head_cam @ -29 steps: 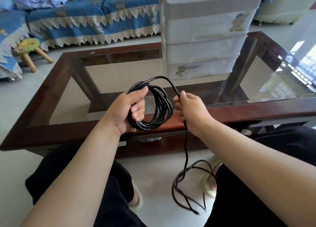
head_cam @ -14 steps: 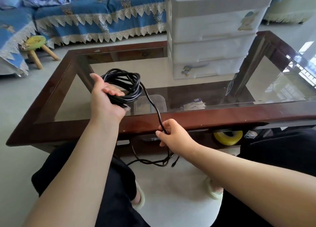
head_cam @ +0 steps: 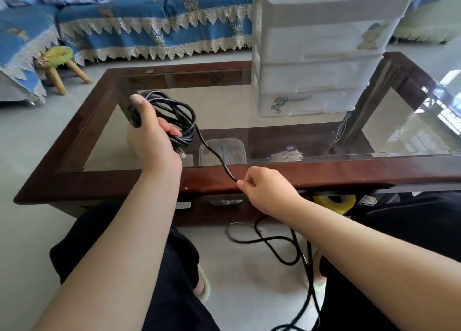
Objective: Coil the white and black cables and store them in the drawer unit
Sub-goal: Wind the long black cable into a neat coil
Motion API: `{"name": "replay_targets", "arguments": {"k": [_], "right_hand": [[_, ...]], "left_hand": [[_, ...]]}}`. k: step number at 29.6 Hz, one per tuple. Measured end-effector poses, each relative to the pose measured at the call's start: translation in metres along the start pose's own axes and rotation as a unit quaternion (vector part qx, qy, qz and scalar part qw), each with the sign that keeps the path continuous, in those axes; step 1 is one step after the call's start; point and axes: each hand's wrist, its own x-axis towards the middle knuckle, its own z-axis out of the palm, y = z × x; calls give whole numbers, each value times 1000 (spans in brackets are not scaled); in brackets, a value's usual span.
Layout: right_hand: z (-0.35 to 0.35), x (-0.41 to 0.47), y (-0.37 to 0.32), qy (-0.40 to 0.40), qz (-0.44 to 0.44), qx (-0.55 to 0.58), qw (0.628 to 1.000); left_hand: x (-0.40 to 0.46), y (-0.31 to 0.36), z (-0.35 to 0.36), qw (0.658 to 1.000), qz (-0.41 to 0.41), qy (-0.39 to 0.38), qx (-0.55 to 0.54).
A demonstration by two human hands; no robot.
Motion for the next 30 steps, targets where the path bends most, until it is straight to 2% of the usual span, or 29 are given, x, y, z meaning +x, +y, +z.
{"name": "replay_targets", "arguments": {"k": [3, 6, 8, 11, 14, 17, 20, 22, 26, 30], "right_hand": [[2, -5, -14, -49, -63, -96, 992], [3, -10, -28, -56, -132, -163, 976], [-2, -12, -34, -42, -160, -187, 968], [-16, -13, -41, -18, -209, -208, 955], [-34, -12, -46, 7, -269, -243, 932], [-54, -4, -47, 6, -291, -259, 921], [-71, 5, -45, -17, -265, -230, 936], [-76, 11, -42, -4, -243, -207, 948], [-73, 20, -38, 42, -237, -216, 946], [-78, 23, -33, 39, -208, -184, 960]], "left_hand": [[-13, -10, 3, 987, 101, -61, 105], [-21, -16, 4, 957, 181, -142, 177], [-22, -19, 4, 936, 205, -180, 222], [-20, -21, 1, 918, 198, -211, 270], [-22, -23, 0, 899, 152, -265, 313], [-29, -28, 1, 876, 68, -334, 342], [-37, -32, 2, 863, -85, -370, 334], [-39, -33, 3, 848, -179, -402, 294], [-39, -30, 5, 825, -216, -446, 272], [-40, -26, 3, 807, -190, -477, 290]]}}
